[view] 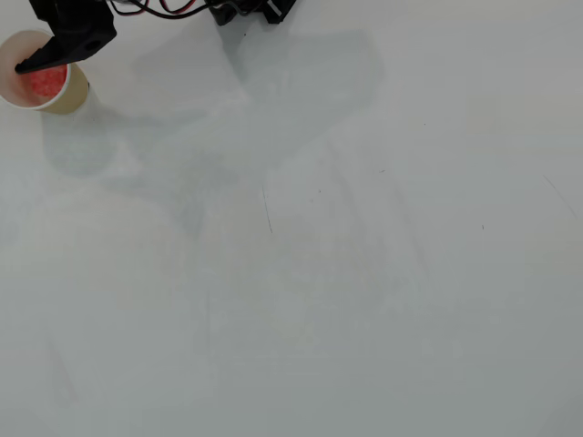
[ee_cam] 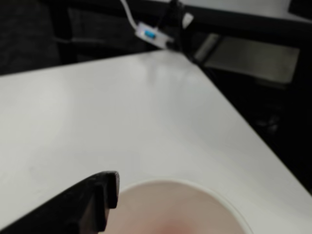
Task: Pick up the cube and drop it in the cup.
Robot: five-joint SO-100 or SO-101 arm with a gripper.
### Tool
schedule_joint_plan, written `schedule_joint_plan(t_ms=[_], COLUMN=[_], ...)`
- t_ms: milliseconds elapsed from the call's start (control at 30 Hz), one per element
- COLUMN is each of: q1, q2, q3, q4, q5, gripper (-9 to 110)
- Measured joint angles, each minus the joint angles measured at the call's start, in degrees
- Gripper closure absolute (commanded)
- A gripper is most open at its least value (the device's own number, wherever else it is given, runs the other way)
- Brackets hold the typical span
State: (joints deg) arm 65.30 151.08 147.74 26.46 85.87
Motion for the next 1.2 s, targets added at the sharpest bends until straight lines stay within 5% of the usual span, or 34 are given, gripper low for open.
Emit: schedule_joint_plan(t_ms=[333, 633, 1200], q1=[-0.88, -1.93, -14.94], q2=[0.62, 2.46, 5.19], q3=[0.00, 0.00, 0.00], q4=[0.00, -0.26, -0.44], q5=[0.00, 0.00, 0.00], gripper=[54, 102, 102])
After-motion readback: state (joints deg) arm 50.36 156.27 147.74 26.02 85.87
